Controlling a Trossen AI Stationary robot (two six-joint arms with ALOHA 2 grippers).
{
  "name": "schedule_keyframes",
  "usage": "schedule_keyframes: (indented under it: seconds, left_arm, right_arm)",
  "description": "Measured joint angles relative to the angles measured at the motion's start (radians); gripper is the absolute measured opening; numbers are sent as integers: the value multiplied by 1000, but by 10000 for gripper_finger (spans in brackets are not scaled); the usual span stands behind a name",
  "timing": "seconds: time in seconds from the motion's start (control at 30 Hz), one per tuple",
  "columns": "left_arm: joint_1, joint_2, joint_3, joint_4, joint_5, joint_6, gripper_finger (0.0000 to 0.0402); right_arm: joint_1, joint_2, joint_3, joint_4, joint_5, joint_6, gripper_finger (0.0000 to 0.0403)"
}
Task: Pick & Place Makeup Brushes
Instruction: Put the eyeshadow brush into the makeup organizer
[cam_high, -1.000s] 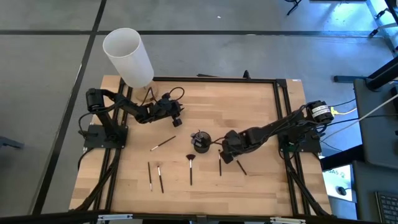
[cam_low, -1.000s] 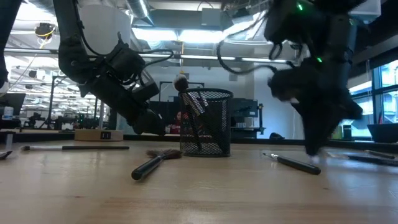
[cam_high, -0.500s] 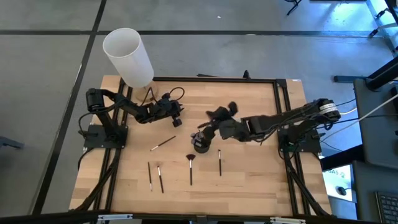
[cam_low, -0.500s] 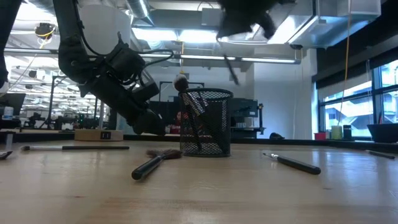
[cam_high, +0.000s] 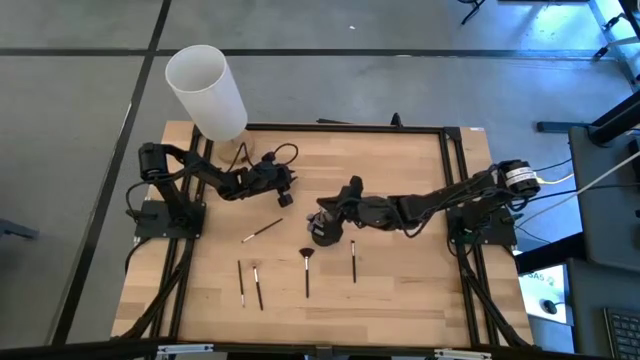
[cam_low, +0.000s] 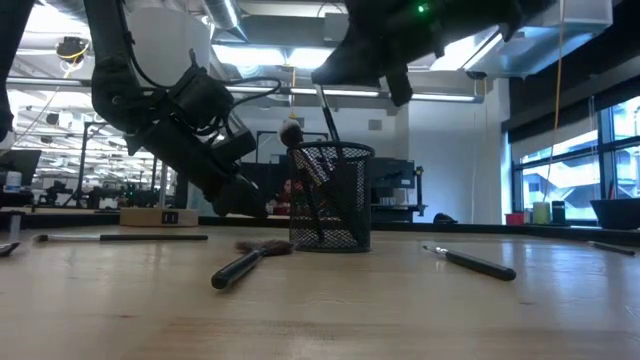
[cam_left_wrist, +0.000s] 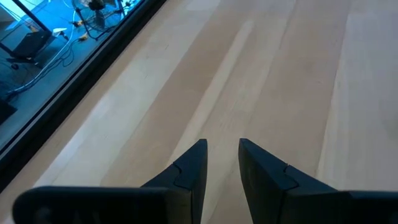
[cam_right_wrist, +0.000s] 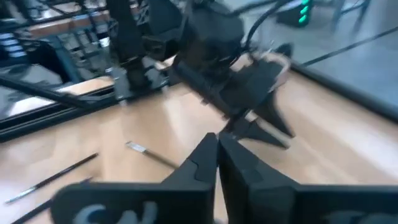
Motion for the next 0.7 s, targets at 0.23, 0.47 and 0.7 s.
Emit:
schedule_keyframes:
  seconds: [0.23, 0.47, 0.7]
  left_arm:
    - [1, 0, 0, 3, -4, 2, 88]
    - [1, 0, 0, 2, -5, 3, 88]
    - [1, 0, 0, 2, -5, 3, 88]
  right_arm:
    - [-4, -3, 10, -42, -90, 16, 109]
    - [-21, -92, 12, -272, 64, 217, 154]
    - [-82, -156, 12, -744, -138, 699, 156]
